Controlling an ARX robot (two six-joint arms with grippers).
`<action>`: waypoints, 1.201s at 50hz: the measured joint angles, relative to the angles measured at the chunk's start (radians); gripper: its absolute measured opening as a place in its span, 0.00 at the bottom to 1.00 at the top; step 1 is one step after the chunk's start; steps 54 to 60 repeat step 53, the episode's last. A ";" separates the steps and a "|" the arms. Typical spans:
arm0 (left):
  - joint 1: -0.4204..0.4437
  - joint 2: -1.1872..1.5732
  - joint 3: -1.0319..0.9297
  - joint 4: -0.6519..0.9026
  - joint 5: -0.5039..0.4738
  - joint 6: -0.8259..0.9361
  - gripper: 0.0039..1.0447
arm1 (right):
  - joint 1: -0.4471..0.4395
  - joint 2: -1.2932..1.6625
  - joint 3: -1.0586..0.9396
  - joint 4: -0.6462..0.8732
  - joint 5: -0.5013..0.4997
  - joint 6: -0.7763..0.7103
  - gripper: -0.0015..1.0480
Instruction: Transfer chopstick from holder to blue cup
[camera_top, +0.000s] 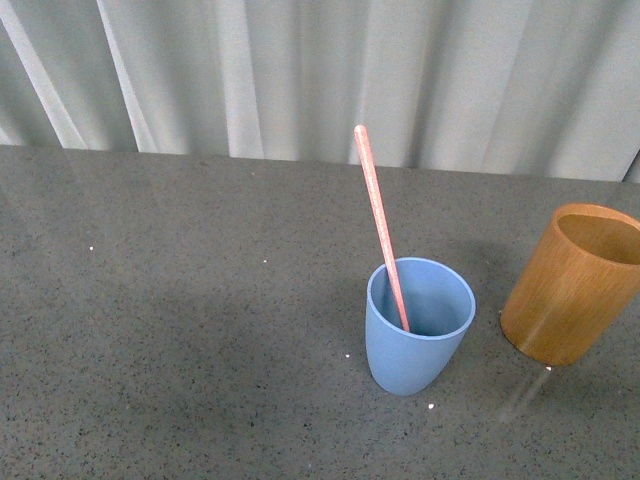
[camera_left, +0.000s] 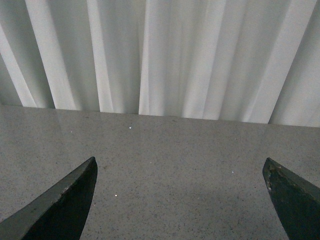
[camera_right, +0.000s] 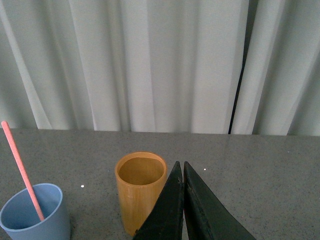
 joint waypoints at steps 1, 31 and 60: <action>0.000 0.000 0.000 0.000 0.000 0.000 0.94 | 0.000 0.000 0.000 0.000 0.000 0.000 0.01; 0.000 0.000 0.000 0.000 0.000 0.000 0.94 | 0.000 0.000 0.000 0.000 0.000 0.004 0.90; 0.000 0.000 0.000 0.000 0.000 0.000 0.94 | 0.000 0.000 0.000 0.000 0.000 0.006 0.90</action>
